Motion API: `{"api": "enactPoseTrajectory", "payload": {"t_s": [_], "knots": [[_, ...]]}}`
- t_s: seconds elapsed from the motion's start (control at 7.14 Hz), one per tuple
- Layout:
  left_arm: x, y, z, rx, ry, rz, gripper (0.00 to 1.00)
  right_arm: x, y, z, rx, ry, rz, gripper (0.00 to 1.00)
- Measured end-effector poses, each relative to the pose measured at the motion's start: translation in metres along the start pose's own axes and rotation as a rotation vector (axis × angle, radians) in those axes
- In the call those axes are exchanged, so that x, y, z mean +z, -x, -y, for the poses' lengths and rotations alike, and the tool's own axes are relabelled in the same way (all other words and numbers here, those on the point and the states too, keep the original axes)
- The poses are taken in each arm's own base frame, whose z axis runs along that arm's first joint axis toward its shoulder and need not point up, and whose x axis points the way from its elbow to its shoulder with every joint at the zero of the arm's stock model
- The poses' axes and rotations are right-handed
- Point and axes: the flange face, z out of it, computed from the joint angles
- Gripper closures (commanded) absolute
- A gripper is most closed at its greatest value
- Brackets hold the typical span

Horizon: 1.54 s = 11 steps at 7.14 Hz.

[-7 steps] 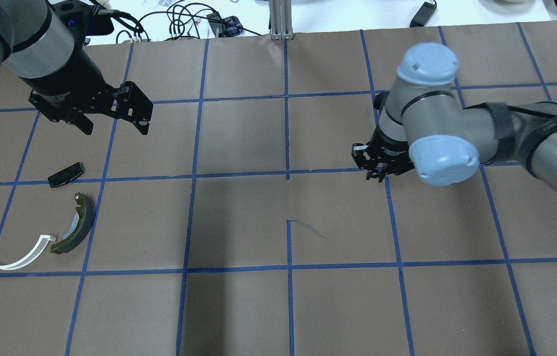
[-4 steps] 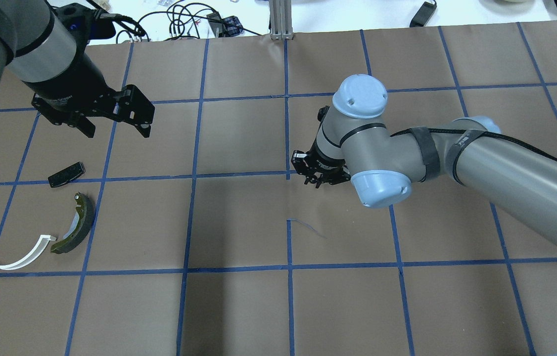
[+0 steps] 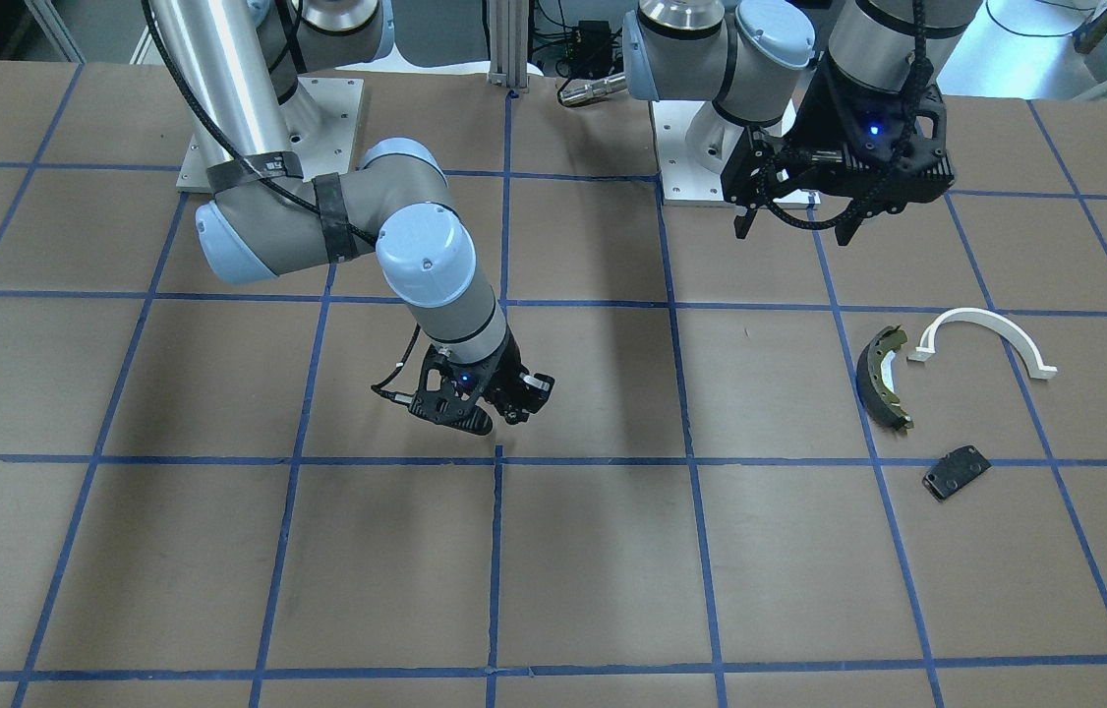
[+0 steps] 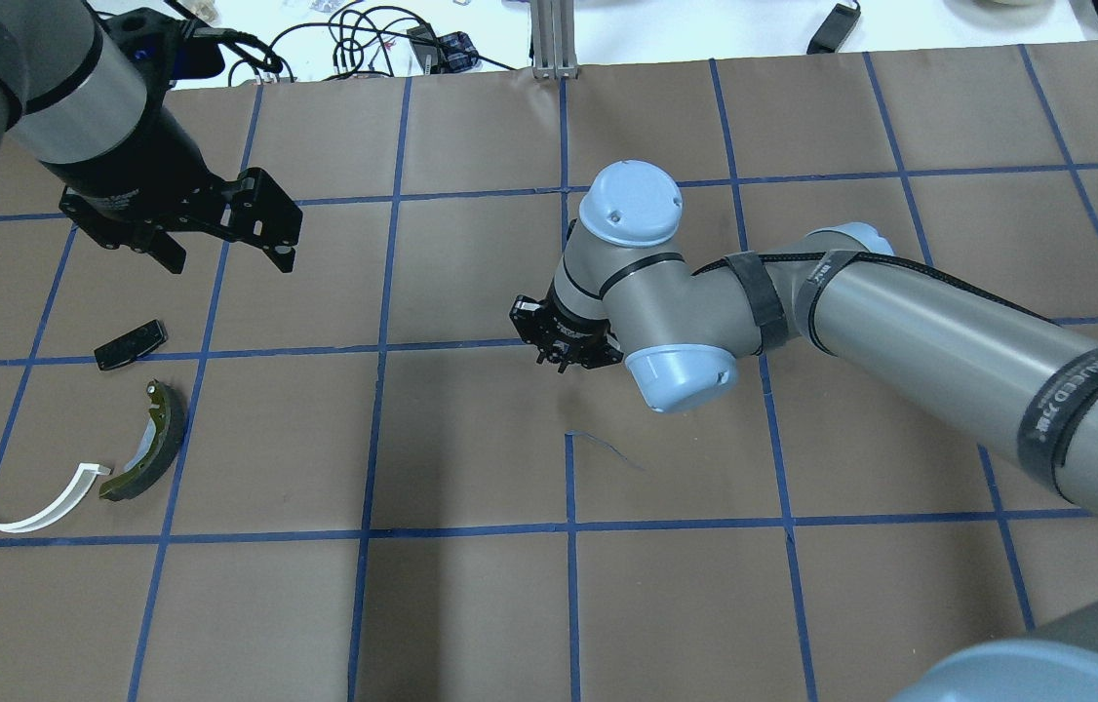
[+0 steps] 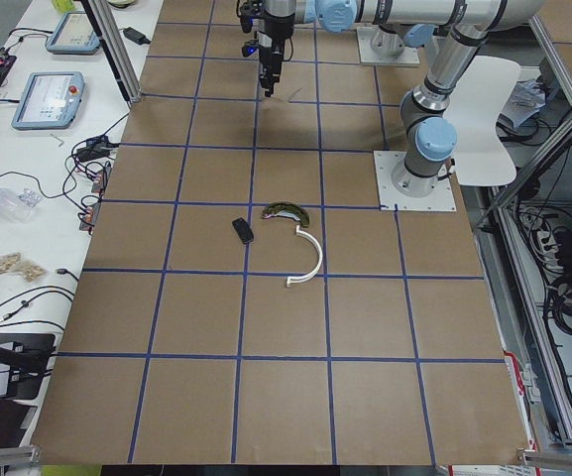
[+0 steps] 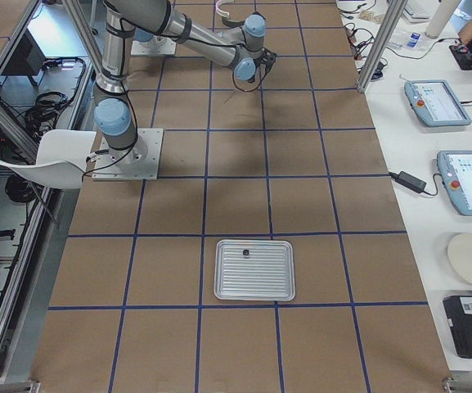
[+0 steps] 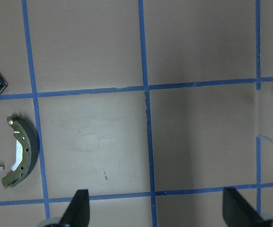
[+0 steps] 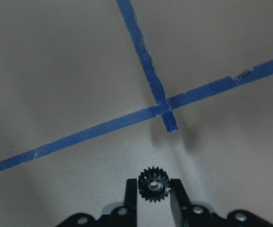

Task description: Place bearing gear from tray to pile

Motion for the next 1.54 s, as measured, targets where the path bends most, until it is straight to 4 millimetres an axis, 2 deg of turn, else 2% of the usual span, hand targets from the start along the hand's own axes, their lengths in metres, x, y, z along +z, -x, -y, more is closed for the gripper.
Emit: {"api": "enactPoseTrajectory", "payload": {"t_s": [0.42, 0.56, 0.7, 0.84, 0.98, 1.26, 1.54], "knots": [[0.000, -0.001, 0.002, -0.004, -0.001, -0.010, 0.00, -0.001, -0.004, 0.004, -0.012, -0.016, -0.059, 0.00], [0.004, -0.005, 0.006, -0.037, 0.003, -0.037, 0.00, -0.010, -0.011, 0.012, -0.049, -0.035, -0.084, 0.00], [0.007, -0.017, 0.013, -0.093, -0.005, -0.101, 0.00, -0.029, -0.026, 0.025, -0.101, -0.060, -0.126, 0.00], [0.014, -0.038, 0.020, -0.109, -0.015, -0.163, 0.00, -0.057, -0.051, 0.043, -0.155, -0.058, -0.168, 0.00], [0.029, -0.063, 0.027, -0.089, -0.005, -0.188, 0.00, -0.087, -0.084, 0.064, -0.214, -0.037, -0.199, 0.00], [0.085, -0.117, 0.052, -0.040, 0.004, -0.162, 0.00, -0.142, -0.167, 0.107, -0.359, -0.007, -0.293, 0.00], [0.154, -0.170, 0.072, -0.039, 0.010, -0.093, 0.00, -0.177, -0.250, 0.145, -0.496, 0.025, -0.382, 0.00]]}}
